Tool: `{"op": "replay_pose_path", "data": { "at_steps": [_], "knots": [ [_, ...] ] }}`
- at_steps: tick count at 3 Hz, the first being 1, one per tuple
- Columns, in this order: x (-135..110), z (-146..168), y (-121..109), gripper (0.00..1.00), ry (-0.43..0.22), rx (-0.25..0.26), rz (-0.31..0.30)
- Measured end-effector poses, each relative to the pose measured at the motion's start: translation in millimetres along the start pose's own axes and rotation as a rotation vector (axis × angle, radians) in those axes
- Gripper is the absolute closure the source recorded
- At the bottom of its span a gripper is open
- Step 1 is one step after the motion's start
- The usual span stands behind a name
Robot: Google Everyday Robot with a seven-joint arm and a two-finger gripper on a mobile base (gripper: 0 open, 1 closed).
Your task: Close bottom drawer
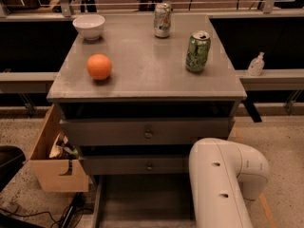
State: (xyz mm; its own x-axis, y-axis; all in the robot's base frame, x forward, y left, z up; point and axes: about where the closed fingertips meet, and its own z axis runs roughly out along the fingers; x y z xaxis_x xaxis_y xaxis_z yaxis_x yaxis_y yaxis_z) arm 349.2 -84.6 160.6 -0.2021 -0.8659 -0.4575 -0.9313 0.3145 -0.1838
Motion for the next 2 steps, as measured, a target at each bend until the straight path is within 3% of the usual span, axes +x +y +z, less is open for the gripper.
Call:
{"op": "replay_pose_path", "data": {
  "at_steps": [2],
  "knots": [
    [-4.4, 6.8, -5.3, 1.0, -0.013, 0.023, -0.007]
  ]
}}
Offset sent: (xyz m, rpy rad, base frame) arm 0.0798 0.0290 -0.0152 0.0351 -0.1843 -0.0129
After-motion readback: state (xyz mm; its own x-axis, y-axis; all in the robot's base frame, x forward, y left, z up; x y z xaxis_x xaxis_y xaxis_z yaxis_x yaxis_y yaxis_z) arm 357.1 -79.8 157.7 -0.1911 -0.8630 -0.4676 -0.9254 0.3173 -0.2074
